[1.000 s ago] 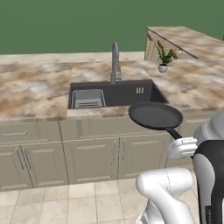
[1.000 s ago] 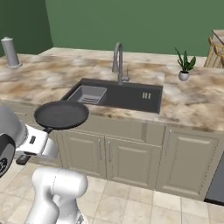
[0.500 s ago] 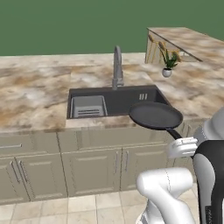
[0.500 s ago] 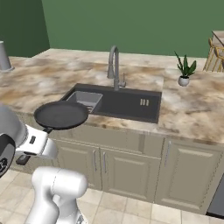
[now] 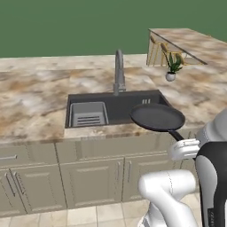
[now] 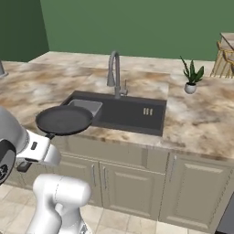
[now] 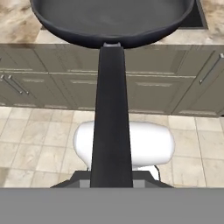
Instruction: Move the pot and pan from the stove into the sink.
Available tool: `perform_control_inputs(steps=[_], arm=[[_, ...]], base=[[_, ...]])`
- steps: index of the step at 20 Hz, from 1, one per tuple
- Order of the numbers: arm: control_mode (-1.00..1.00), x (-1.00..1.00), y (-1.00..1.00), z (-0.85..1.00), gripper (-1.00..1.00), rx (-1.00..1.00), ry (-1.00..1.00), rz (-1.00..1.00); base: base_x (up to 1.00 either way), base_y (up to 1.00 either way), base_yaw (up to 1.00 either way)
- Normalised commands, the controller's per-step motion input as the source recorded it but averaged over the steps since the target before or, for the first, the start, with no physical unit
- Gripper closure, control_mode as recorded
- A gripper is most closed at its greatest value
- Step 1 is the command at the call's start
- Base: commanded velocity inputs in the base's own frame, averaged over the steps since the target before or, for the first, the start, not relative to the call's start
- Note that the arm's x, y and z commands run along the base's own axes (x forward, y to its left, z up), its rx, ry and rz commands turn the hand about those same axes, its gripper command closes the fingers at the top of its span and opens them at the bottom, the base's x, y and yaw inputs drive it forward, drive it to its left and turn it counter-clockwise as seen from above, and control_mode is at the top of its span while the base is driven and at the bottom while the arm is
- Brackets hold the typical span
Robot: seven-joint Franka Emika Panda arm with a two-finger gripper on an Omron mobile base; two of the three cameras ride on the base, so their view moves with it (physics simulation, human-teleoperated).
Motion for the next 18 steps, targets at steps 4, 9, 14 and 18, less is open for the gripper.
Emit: perform_control_inputs(steps=[4, 9, 14, 18], arm=[[1.00, 0.00, 0.00, 0.00, 1.00, 0.00, 0.00, 0.00], [1.00, 0.00, 0.00, 0.00, 1.00, 0.00, 0.00, 0.00], [1.00, 0.00, 0.00, 0.00, 1.00, 0.00, 0.00, 0.00], [1.00, 0.00, 0.00, 0.00, 1.00, 0.00, 0.00, 0.00]], base=[[0.30, -0.39, -0.02], [0.29, -0.44, -0.02], [0.30, -0.44, -0.03], [0.31, -0.46, -0.03]])
